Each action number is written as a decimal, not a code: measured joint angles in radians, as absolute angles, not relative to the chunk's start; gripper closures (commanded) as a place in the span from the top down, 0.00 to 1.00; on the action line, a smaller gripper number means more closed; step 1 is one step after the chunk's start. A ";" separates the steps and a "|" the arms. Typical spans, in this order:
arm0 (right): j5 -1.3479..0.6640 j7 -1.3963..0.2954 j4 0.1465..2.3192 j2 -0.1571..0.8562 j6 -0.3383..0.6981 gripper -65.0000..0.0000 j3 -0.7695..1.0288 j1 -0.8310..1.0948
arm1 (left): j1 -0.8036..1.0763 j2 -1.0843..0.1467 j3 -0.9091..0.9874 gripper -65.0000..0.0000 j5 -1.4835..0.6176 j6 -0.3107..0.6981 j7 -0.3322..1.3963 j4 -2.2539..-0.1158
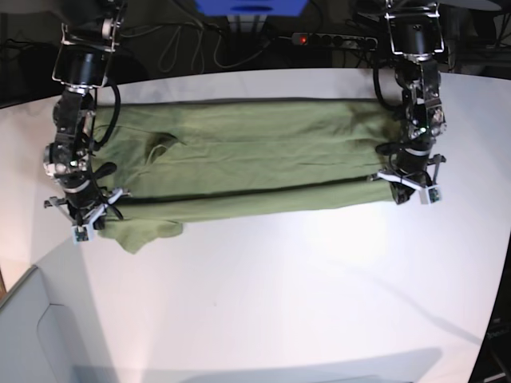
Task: Fold the T-shirt properly
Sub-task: 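Release the hem with both grippers, leaving the shirt folded in half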
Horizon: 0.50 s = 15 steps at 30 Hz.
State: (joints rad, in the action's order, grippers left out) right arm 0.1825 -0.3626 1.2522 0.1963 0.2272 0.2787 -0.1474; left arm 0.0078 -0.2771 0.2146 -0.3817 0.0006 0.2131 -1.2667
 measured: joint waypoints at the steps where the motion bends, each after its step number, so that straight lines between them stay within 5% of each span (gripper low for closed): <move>1: 0.183 -0.363 1.252 0.196 0.227 0.01 0.279 -0.148 | 0.008 -0.277 0.215 0.00 -0.382 0.001 0.213 -1.267; 10: 0.183 -0.361 1.253 0.197 0.227 0.54 0.279 -0.137 | 0.028 -0.281 0.215 0.00 -0.382 0.001 0.214 -1.274; 15: 0.183 -0.363 1.318 0.197 0.227 0.60 0.279 -0.131 | 0.035 -0.282 0.215 0.00 -0.382 0.001 0.212 -1.275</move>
